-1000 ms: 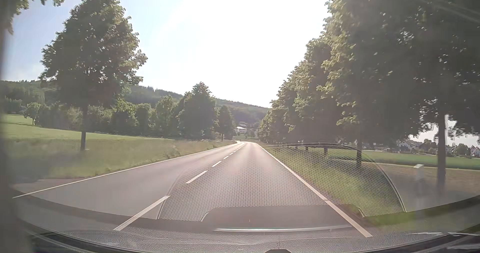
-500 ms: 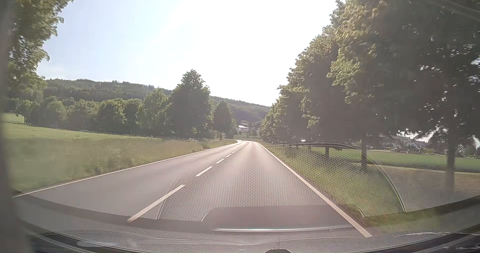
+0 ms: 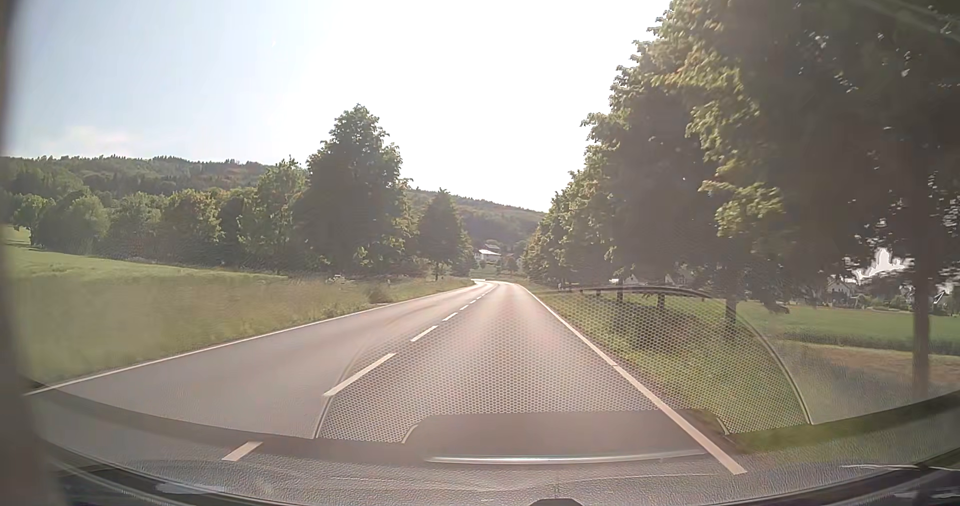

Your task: Follow the waypoints while adhering to traffic rules and regulations

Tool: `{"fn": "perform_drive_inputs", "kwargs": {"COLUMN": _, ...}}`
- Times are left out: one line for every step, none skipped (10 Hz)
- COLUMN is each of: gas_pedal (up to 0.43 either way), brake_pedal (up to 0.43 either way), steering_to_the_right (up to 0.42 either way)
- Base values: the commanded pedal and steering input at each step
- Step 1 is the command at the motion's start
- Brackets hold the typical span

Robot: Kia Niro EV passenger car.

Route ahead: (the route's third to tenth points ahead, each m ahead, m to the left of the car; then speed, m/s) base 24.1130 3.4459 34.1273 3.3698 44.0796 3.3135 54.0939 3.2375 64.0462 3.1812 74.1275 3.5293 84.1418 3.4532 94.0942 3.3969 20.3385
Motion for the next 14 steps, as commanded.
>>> {"fn": "perform_drive_inputs", "kwargs": {"gas_pedal": 0.020, "brake_pedal": 0.000, "steering_to_the_right": 0.000}}
{"fn": "perform_drive_inputs", "kwargs": {"gas_pedal": 0.020, "brake_pedal": 0.000, "steering_to_the_right": 0.000}}
{"fn": "perform_drive_inputs", "kwargs": {"gas_pedal": 0.020, "brake_pedal": 0.000, "steering_to_the_right": 0.001}}
{"fn": "perform_drive_inputs", "kwargs": {"gas_pedal": 0.020, "brake_pedal": 0.000, "steering_to_the_right": 0.001}}
{"fn": "perform_drive_inputs", "kwargs": {"gas_pedal": 0.020, "brake_pedal": 0.000, "steering_to_the_right": 0.001}}
{"fn": "perform_drive_inputs", "kwargs": {"gas_pedal": 0.020, "brake_pedal": 0.000, "steering_to_the_right": 0.001}}
{"fn": "perform_drive_inputs", "kwargs": {"gas_pedal": 0.020, "brake_pedal": 0.000, "steering_to_the_right": 0.001}}
{"fn": "perform_drive_inputs", "kwargs": {"gas_pedal": 0.020, "brake_pedal": 0.000, "steering_to_the_right": 0.001}}
{"fn": "perform_drive_inputs", "kwargs": {"gas_pedal": 0.020, "brake_pedal": 0.000, "steering_to_the_right": 0.001}}
{"fn": "perform_drive_inputs", "kwargs": {"gas_pedal": 0.020, "brake_pedal": 0.000, "steering_to_the_right": 0.002}}
{"fn": "perform_drive_inputs", "kwargs": {"gas_pedal": 0.020, "brake_pedal": 0.000, "steering_to_the_right": 0.002}}
{"fn": "perform_drive_inputs", "kwargs": {"gas_pedal": 0.020, "brake_pedal": 0.000, "steering_to_the_right": 0.003}}
{"fn": "perform_drive_inputs", "kwargs": {"gas_pedal": 0.020, "brake_pedal": 0.000, "steering_to_the_right": 0.003}}
{"fn": "perform_drive_inputs", "kwargs": {"gas_pedal": 0.020, "brake_pedal": 0.000, "steering_to_the_right": 0.003}}
